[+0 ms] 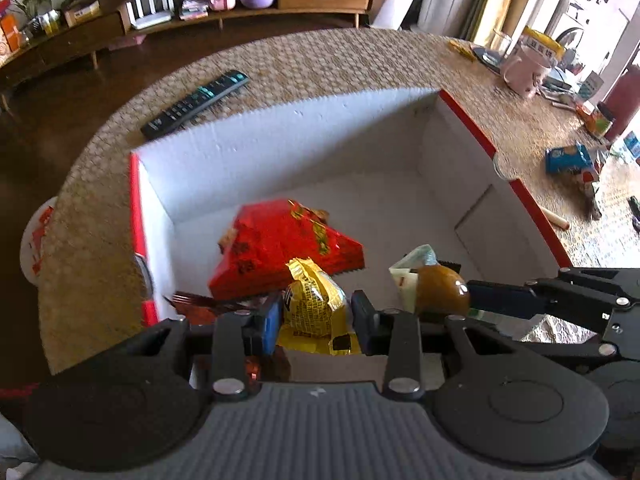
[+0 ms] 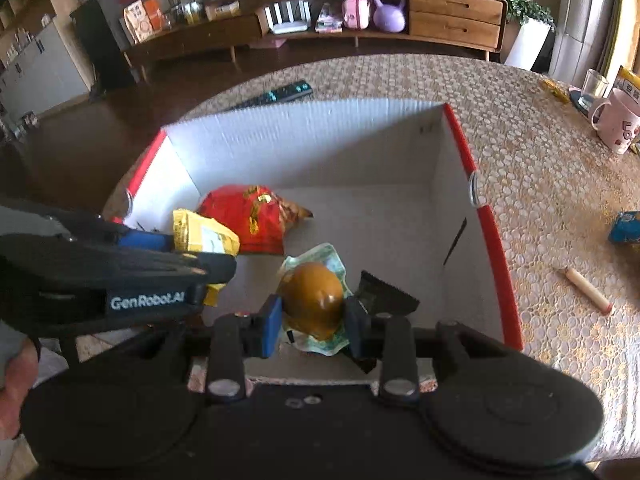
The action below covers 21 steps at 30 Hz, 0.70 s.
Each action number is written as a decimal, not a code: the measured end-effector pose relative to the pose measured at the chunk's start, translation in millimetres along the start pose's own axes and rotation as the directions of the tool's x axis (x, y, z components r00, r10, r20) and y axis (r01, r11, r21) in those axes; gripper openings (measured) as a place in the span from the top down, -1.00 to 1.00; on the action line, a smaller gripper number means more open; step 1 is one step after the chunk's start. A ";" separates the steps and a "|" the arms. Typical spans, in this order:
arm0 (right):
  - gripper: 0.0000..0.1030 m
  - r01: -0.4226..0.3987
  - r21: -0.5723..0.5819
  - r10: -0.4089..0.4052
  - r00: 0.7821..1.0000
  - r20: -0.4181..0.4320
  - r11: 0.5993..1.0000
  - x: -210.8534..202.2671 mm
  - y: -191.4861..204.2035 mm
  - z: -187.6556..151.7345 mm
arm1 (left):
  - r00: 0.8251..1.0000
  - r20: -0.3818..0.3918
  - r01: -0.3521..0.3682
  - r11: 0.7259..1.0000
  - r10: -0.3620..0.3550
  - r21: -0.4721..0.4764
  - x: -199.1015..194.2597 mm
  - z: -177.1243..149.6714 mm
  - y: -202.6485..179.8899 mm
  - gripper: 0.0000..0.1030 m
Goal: Organize snacks
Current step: 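Open both tools to drop the yellow packet and egg snack into the box, then move both open tools back from the box toward the table snacks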
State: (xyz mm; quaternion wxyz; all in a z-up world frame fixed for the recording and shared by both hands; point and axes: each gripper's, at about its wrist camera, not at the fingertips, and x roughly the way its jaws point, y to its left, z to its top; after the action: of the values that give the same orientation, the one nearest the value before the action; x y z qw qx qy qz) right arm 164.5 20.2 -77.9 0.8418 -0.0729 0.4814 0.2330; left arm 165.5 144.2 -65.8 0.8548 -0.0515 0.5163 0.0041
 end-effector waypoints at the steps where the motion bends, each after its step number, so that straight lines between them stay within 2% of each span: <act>1: 0.38 0.002 -0.001 -0.002 1.000 -0.005 1.000 1.2 0.2 -1.0 | 1.000 -0.008 0.003 1.000 -0.003 0.000 3.1 -0.3 -1.1 0.30; 6: 0.35 0.007 -0.006 -0.007 1.000 -0.026 1.000 6.9 -1.5 -4.6 | 0.999 -0.042 0.014 1.000 -0.015 -0.019 14.5 -2.0 -1.7 0.30; 11: 0.31 -0.002 -0.028 0.001 1.000 -0.011 1.000 2.1 1.8 -3.5 | 0.997 -0.068 0.031 0.998 -0.034 -0.047 20.2 -3.2 2.6 0.29; 16: 0.15 -0.010 -0.028 0.010 1.000 0.007 1.000 -5.9 -0.4 -5.8 | 0.998 -0.053 0.024 0.999 -0.026 -0.034 16.5 -6.1 -1.8 0.29; 19: 0.04 -0.011 -0.029 0.011 1.000 0.020 1.000 -12.2 -2.4 -8.0 | 0.999 -0.033 0.020 1.000 -0.021 -0.023 11.5 -7.9 -4.3 0.22; 21: -0.03 -0.008 -0.030 0.008 0.999 0.031 1.000 -16.8 -3.5 -9.5 | 1.000 -0.019 0.014 1.000 -0.015 -0.015 7.1 -9.2 -5.2 0.05</act>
State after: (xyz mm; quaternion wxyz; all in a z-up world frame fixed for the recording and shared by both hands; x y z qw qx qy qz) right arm 151.5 8.3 -69.1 0.8470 -0.0798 0.4652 0.2445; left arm 161.0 137.9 -75.9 0.8495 -0.0618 0.5239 0.0014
